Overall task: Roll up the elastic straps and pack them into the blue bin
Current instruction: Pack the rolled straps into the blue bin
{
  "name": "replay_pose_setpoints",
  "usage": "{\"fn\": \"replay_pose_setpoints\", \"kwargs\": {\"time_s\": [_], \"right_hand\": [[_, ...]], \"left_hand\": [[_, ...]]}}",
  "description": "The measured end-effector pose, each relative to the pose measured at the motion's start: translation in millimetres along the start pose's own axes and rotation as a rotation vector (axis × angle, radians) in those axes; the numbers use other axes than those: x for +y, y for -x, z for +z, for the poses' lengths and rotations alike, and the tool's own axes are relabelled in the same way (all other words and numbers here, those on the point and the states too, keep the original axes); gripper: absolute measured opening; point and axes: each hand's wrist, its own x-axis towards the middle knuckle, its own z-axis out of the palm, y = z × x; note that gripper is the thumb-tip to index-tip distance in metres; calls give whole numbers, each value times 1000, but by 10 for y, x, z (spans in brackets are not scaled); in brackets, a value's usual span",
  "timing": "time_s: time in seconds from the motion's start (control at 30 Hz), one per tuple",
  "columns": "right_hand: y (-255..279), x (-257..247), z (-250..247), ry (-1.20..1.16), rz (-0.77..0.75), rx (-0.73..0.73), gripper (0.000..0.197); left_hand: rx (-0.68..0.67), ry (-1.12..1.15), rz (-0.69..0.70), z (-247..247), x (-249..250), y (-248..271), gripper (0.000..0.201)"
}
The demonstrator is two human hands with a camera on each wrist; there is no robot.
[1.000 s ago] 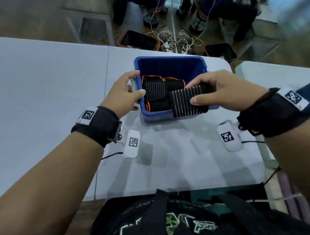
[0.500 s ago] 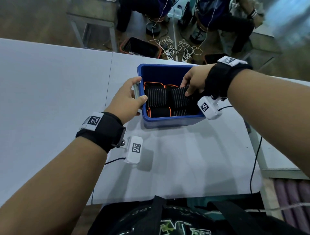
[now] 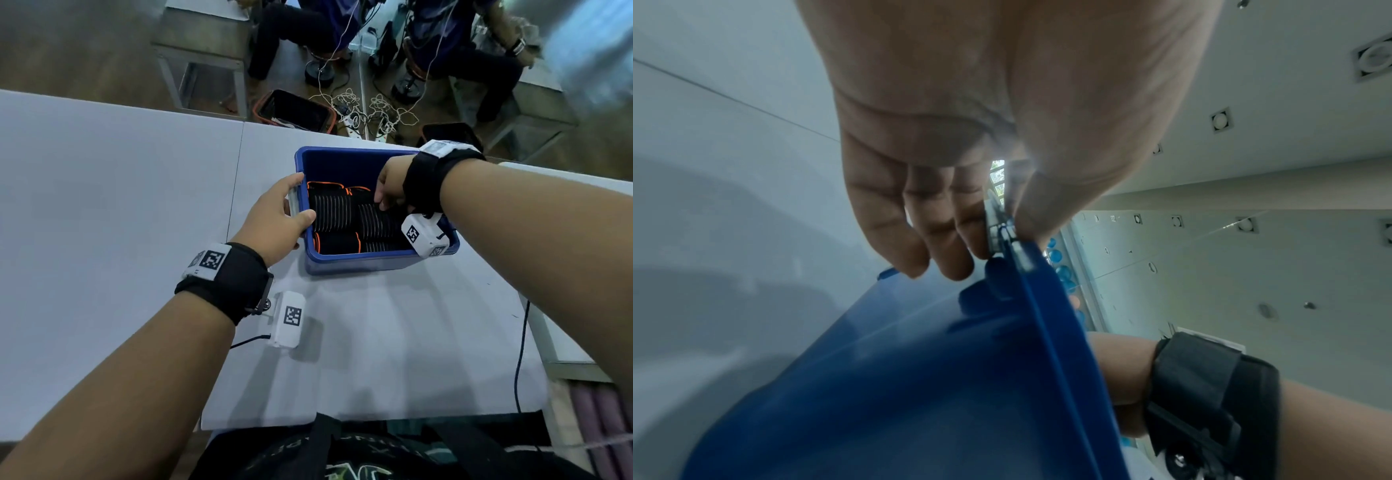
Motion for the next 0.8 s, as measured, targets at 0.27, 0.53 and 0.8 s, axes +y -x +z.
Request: {"fn": "replay_pose_setpoints", "kwargs": {"time_s": [0.27, 0.53, 0.8], "right_hand": [[234, 43, -170, -64, 11, 105, 26], [699, 682, 65, -55, 41, 423, 42], [668, 870, 899, -489, 160, 618, 46]], "left_hand": [[-10, -35, 6, -15, 19, -4, 64], [-38, -43, 7, -17, 56, -6, 63], [-53, -46, -25, 148, 79, 111, 61]]}}
